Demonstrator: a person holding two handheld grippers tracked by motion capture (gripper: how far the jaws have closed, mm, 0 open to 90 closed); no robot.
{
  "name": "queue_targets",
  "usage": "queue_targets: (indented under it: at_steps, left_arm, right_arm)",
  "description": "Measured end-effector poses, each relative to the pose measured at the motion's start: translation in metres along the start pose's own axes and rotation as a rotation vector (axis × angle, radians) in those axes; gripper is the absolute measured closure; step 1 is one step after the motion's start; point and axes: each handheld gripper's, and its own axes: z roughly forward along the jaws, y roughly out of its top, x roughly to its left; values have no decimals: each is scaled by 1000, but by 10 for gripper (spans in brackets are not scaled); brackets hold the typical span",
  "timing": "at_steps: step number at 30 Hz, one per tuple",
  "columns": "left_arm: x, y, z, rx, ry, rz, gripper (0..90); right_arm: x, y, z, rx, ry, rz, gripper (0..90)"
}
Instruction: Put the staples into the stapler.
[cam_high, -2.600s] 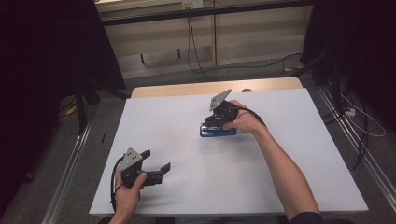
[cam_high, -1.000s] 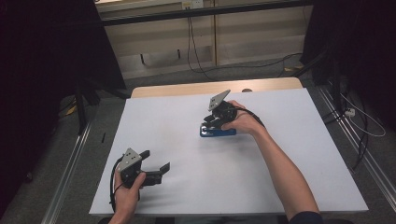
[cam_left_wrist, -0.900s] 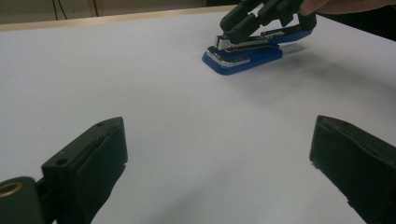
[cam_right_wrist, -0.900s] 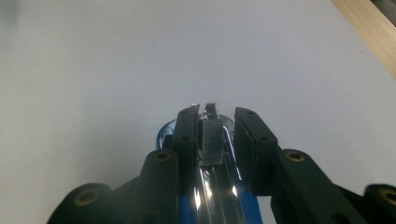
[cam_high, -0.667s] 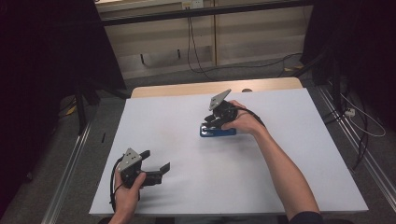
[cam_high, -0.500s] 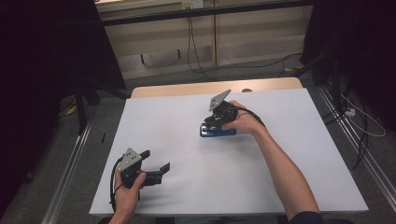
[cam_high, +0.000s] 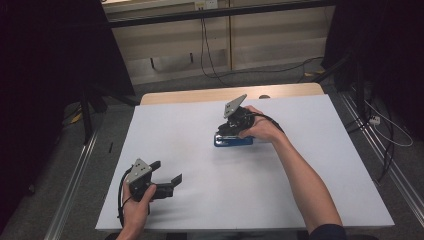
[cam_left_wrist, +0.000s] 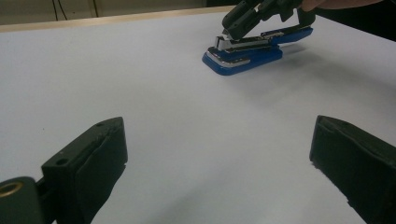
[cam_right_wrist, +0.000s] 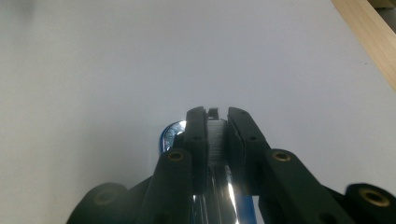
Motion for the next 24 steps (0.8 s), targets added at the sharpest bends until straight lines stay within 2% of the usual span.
queue_targets:
  at_steps: [4, 14, 19, 24]
  left_arm:
    - [1, 0, -1, -2, 3, -1, 43]
    - [0, 0, -1, 0, 1, 1, 43]
    - [0, 0, 0, 1, 4, -1, 43]
    - [1, 0, -1, -1, 3, -2, 43]
  right_arm:
    - [1, 1, 3, 9, 9, -21, 793]
    - [1, 1, 0, -7, 15, -33, 794]
    - [2, 0, 2, 14, 25, -51, 793]
    - [2, 0, 2, 14, 25, -52, 793]
